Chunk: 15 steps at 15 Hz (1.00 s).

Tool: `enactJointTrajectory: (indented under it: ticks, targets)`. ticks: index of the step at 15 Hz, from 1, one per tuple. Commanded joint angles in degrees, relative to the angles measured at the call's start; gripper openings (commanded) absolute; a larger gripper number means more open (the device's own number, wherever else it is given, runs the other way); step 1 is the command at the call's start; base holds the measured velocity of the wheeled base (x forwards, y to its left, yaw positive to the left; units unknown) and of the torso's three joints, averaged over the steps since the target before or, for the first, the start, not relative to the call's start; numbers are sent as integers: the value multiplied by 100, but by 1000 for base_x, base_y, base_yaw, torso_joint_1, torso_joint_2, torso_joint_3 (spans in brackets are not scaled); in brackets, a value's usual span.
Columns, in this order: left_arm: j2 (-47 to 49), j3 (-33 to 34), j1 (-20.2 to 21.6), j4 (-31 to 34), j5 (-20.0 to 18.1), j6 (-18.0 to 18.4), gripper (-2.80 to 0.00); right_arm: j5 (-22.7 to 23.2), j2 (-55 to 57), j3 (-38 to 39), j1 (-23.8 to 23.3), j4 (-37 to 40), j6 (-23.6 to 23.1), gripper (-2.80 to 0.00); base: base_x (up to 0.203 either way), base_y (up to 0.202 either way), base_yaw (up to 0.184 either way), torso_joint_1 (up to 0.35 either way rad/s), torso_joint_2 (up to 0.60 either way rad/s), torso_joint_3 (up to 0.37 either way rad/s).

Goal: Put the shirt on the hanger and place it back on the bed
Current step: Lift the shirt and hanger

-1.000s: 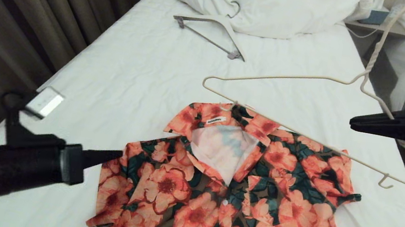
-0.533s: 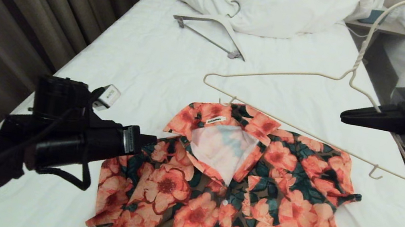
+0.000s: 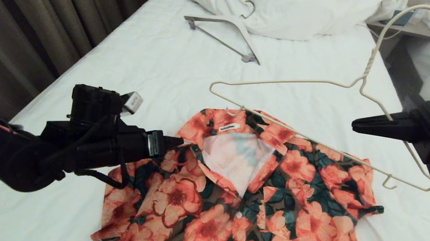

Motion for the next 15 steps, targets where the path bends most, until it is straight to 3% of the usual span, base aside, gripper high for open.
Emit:
enactJointTrajectory:
  ticks: [1,5,8,15]
  targets:
    - [272,-270,-1,-7,-2,-12,0,33,40,-23,68,5,-30,-280,0,0,0,0,0,0]
    - [761,-638,-205,-14,350,-15,0,33,219,-122,68,-44,-39,-280,0,0,0,0,0,0]
    - [825,-629,-283,-6,395,-29,0,33,408,-346,67,-78,-23,-280,0,0,0,0,0,0]
    - [106,-483,-810,79,700,-161,0,24,523,-497,-47,-67,-21,-280,0,0,0,0,0,0]
